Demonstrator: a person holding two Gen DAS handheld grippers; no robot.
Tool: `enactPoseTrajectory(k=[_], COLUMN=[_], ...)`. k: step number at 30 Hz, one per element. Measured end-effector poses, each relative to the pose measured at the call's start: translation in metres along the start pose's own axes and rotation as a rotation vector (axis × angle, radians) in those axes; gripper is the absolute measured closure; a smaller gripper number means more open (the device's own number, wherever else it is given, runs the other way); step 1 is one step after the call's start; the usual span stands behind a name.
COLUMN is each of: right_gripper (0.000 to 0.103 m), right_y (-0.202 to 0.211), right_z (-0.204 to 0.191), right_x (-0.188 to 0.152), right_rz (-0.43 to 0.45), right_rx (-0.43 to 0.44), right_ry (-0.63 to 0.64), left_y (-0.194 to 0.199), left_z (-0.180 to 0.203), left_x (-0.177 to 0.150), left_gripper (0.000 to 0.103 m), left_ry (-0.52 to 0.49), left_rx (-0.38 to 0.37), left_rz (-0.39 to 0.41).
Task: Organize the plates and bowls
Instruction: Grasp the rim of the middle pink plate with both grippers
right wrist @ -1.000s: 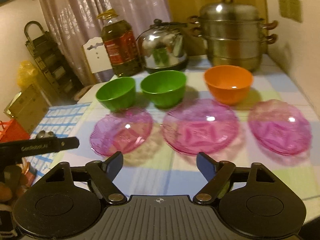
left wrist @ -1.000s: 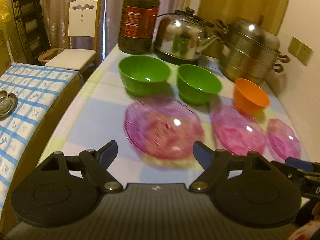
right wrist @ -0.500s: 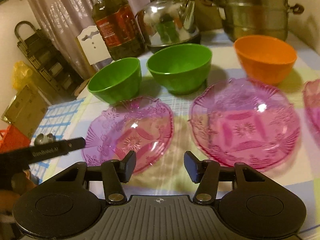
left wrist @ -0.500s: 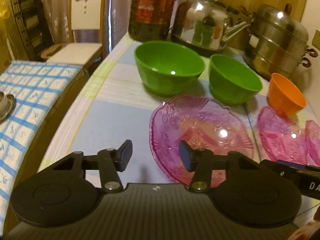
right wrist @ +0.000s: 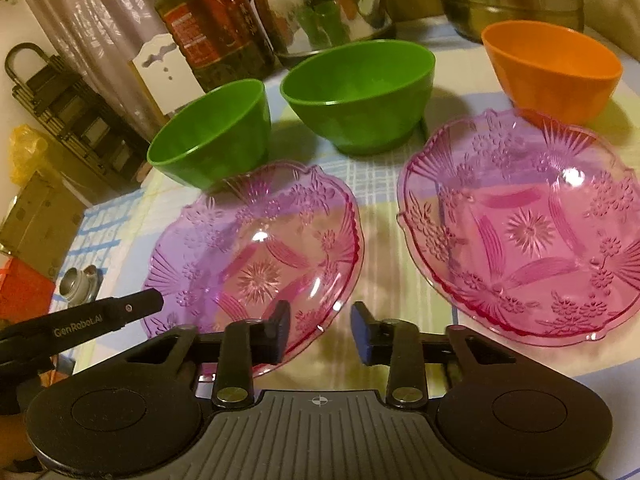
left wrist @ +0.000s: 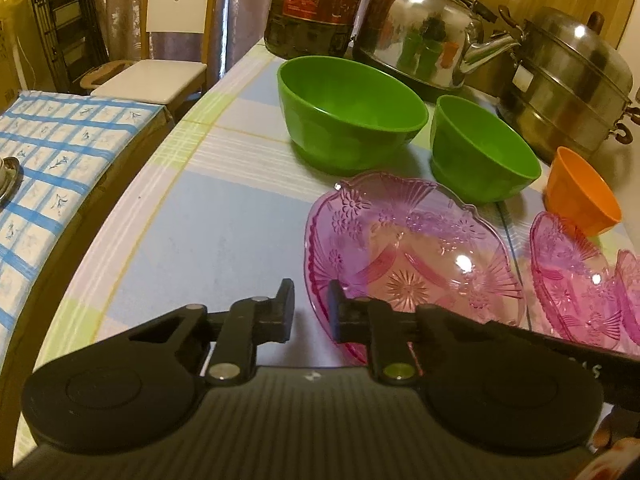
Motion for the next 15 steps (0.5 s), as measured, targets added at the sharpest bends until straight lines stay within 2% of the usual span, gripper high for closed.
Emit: enactPoseTrajectory(k=[4,15], right_gripper=[0.083,0.084], right_y=[-0.002,0.009], right_z=[0.001,-0.005], right_x=[-0.001,-0.001], right_rz=[0.005,0.035], right_rx=[0.004,-0.001], right_ry=[-0.001,0.044], left_y=[0.0,0.013], left_z=[0.004,0.014], left_x=[-0.001,-0.003], left_gripper=[0.092,0.092], left_ry=[-0.006,-0.055], left_rx=[-0.002,0.035], left_rz=[-0.007,-0.006])
Point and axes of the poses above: each gripper's, at about its wrist camera, not at the fingertips, and y roughly against the way its jaws point, z to its right, x to its top, the point moved 7 cm from there along -y, roughly the way its jaws point, and after that the axes turned 14 degrees about -x, right-handed, at the moved point
